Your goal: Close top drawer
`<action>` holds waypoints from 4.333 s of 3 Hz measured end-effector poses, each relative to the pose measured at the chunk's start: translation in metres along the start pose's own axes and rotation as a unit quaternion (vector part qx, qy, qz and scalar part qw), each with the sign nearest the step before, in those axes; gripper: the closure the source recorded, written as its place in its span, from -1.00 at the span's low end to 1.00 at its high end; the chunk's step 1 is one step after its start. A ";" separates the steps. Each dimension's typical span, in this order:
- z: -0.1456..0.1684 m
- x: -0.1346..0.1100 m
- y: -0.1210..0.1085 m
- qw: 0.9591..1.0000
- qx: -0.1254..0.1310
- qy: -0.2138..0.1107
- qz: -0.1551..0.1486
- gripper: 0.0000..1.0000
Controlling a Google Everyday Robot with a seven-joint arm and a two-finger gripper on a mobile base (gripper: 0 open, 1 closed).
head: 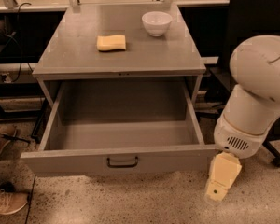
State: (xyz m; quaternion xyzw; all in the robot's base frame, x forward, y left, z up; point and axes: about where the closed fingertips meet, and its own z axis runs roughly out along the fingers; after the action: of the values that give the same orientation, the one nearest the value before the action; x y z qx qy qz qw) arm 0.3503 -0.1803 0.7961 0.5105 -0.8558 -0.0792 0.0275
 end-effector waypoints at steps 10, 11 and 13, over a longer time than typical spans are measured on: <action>0.136 -0.126 -0.104 0.965 0.128 -0.219 0.070 1.00; 0.138 -0.163 -0.147 0.953 0.161 -0.252 0.039 1.00; 0.135 -0.198 -0.179 0.946 0.168 -0.277 0.027 1.00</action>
Offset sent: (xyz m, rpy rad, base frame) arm -0.0149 0.0217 -0.0726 0.0729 0.1489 -0.0596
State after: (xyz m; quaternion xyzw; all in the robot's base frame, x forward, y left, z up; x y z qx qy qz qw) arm 0.5828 -0.0754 0.6401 0.4423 -0.8442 -0.0717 -0.2942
